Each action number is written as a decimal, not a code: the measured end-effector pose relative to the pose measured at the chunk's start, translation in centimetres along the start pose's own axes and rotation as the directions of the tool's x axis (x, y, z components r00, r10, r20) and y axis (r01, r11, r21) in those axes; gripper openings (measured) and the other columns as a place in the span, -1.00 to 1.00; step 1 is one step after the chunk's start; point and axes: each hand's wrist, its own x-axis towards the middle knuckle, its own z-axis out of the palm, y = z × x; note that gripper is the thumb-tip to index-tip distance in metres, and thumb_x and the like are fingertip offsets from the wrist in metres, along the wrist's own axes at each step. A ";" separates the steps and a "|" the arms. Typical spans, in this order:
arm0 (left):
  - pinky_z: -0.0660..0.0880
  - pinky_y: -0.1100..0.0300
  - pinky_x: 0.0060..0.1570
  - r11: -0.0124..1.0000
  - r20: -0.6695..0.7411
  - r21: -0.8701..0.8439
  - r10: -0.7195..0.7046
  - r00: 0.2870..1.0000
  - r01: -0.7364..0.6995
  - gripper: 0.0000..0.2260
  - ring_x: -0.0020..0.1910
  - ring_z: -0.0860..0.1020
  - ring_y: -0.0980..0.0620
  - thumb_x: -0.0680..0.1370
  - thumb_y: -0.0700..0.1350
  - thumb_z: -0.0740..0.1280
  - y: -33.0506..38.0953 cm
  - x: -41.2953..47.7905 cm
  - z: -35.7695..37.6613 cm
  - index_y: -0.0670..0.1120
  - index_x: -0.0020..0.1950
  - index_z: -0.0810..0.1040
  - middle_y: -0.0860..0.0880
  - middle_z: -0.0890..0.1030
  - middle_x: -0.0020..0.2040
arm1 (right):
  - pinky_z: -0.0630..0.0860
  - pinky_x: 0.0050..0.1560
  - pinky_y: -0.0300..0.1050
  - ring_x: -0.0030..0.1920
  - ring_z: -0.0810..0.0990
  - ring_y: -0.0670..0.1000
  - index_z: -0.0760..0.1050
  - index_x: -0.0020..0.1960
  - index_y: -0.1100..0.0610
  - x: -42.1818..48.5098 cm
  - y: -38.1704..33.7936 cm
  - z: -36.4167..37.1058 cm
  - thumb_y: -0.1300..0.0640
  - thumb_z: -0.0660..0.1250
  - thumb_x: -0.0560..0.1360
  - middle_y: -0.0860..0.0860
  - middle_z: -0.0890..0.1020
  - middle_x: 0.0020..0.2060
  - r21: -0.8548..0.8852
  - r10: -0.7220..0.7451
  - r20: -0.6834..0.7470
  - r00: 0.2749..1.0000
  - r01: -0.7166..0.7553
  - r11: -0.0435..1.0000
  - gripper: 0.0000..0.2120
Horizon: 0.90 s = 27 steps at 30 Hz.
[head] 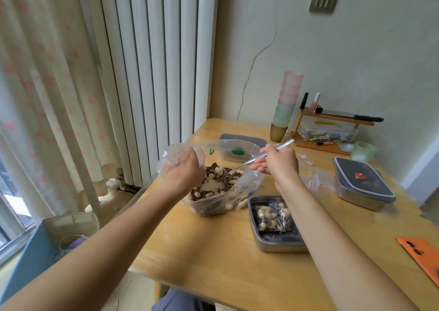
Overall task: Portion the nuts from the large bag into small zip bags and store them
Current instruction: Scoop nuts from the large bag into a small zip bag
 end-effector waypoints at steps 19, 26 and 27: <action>0.42 0.20 -0.46 0.841 0.216 -0.541 0.125 0.968 0.012 -0.57 -0.33 0.54 0.03 0.48 -0.28 0.43 -0.4 0.4 3.2 -0.13 0.27 0.34 -0.21 0.63 -0.05 | 0.59 -0.23 -0.02 -0.46 0.64 0.00 0.57 -0.05 0.13 -0.2 -2.9 -3.0 0.10 0.11 0.70 0.05 0.65 -0.36 -0.053 -0.184 -0.148 0.972 0.178 0.983 -0.69; 0.56 0.03 -0.20 0.757 0.265 -0.649 0.136 0.955 0.072 -0.60 -0.16 0.61 -0.03 0.54 0.03 0.48 -1.2 0.9 3.8 -0.08 0.19 0.35 -0.19 0.64 0.02 | 0.55 -0.25 -0.04 -0.45 0.64 0.03 0.58 -0.04 0.14 0.1 -2.5 -2.9 0.10 0.12 0.70 0.06 0.66 -0.36 -0.055 -0.159 -0.145 0.977 0.153 0.987 -0.70; 0.55 0.04 -0.19 0.782 0.272 -0.620 0.150 0.951 0.054 -0.59 -0.14 0.61 -0.02 0.54 0.08 0.48 -1.2 0.9 3.8 -0.07 0.19 0.36 -0.18 0.66 0.03 | 0.55 -0.25 -0.05 -0.45 0.64 0.03 0.58 -0.05 0.14 0.1 -2.4 -2.9 0.10 0.12 0.70 0.06 0.66 -0.36 -0.054 -0.155 -0.144 0.977 0.149 0.987 -0.70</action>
